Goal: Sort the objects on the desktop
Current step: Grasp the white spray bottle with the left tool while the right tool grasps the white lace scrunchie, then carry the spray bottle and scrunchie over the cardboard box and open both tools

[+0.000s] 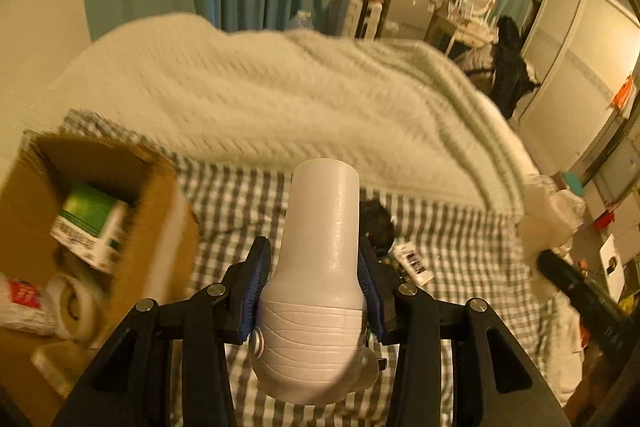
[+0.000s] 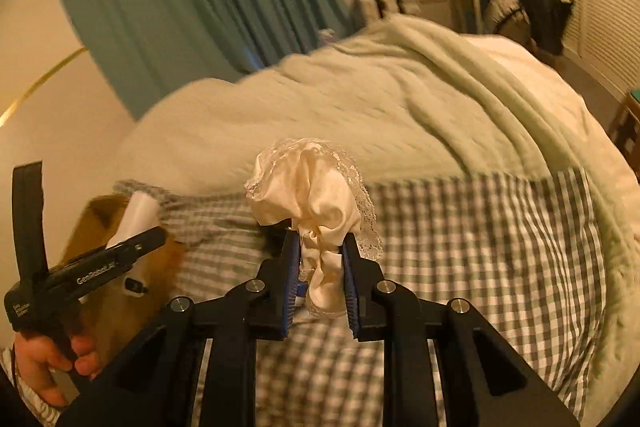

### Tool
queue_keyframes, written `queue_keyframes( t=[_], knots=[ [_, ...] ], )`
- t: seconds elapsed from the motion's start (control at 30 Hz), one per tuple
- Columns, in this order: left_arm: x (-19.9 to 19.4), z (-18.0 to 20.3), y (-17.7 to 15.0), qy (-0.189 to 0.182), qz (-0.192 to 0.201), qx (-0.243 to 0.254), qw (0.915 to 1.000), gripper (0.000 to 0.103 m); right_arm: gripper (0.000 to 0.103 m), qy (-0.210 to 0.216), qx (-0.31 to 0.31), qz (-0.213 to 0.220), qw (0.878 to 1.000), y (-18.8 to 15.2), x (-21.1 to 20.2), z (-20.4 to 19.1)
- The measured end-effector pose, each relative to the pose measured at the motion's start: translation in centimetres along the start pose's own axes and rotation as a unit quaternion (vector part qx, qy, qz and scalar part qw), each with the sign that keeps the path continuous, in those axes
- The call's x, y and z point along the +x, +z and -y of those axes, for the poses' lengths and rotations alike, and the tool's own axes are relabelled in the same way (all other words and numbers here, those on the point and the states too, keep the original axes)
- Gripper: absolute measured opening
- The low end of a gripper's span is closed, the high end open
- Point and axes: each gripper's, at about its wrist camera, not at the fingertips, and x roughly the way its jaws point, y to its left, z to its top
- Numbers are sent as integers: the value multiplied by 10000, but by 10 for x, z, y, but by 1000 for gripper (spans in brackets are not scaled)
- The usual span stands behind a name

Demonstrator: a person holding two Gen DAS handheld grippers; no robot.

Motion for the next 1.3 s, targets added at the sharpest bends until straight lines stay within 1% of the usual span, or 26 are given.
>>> queue_keyframes(
  t=[0.03, 0.13, 0.23, 0.27, 0.37, 0.5, 0.53, 0.57, 0.63, 0.7, 0.83, 0.93, 1.0, 1.03, 1.07, 1.1, 1.13, 1.17, 1.2, 1.3],
  knots=[
    [-11, -3, 3, -16, 46, 1, 10000, 44, 19, 134, -70, 30, 9999, 3, -5, -13],
    [-50, -21, 14, 108, 229, -14, 9997, 44, 19, 497, -361, 161, 9980, 11, -20, -58],
    [-76, -49, 24, 139, 272, -288, 9991, 44, 19, 893, -799, 260, 9925, 9, -37, -114],
    [-85, -63, 29, 199, 271, -386, 9987, 44, 19, 1017, -890, 261, 9905, 8, -39, -127],
    [-101, -92, 36, 405, 294, -427, 9978, 44, 19, 1396, -1213, 236, 9825, -2, -44, -175],
    [-110, -125, 32, 769, 315, -305, 9961, 44, 19, 1704, -1594, 70, 9724, -17, -35, -224],
    [-110, -136, 30, 839, 317, -365, 9953, 44, 19, 1772, -1633, -4, 9705, -20, -29, -232],
    [-109, -150, 28, 820, 289, -553, 9947, 44, 19, 1833, -1629, -86, 9694, -24, -22, -240],
    [-103, -172, 25, 710, 196, -887, 9933, 44, 19, 1925, -1591, -280, 9679, -29, -5, -251],
    [-93, -194, 16, 726, 67, -1108, 9912, 44, 19, 1938, -1542, -435, 9679, -36, 12, -260],
    [-75, -224, 1, 778, -148, -1306, 9883, 44, 19, 2020, -1450, -661, 9663, -46, 40, -276],
    [-64, -243, -9, 849, -283, -1439, 9855, 44, 22, 2048, -1472, -779, 9645, -50, 58, -285],
    [-62, -250, -10, 808, -272, -1578, 9838, 45, 27, 2073, -1450, -836, 9638, -53, 70, -289],
    [-62, -253, -10, 798, -235, -1632, 9831, 45, 36, 2101, -1443, -856, 9632, -53, 73, -288],
    [-62, -254, -9, 780, -200, -1679, 9825, 51, 41, 2090, -1447, -860, 9633, -54, 76, -289],
    [-61, -254, -6, 779, -182, -1685, 9824, 62, 42, 2058, -1455, -849, 9640, -54, 77, -289],
    [-61, -253, -4, 809, -155, -1680, 9823, 68, 42, 2037, -1475, -846, 9642, -54, 79, -288],
    [-62, -250, -3, 847, -126, -1665, 9823, 76, 42, 2017, -1485, -841, 9645, -53, 80, -286],
    [-61, -248, -2, 864, -111, -1652, 9824, 78, 42, 1997, -1481, -830, 9650, -52, 81, -283],
    [-65, -239, -2, 955, -130, -1516, 9837, 78, 42, 1933, -1448, -759, 9674, -49, 72, -278]
  ],
)
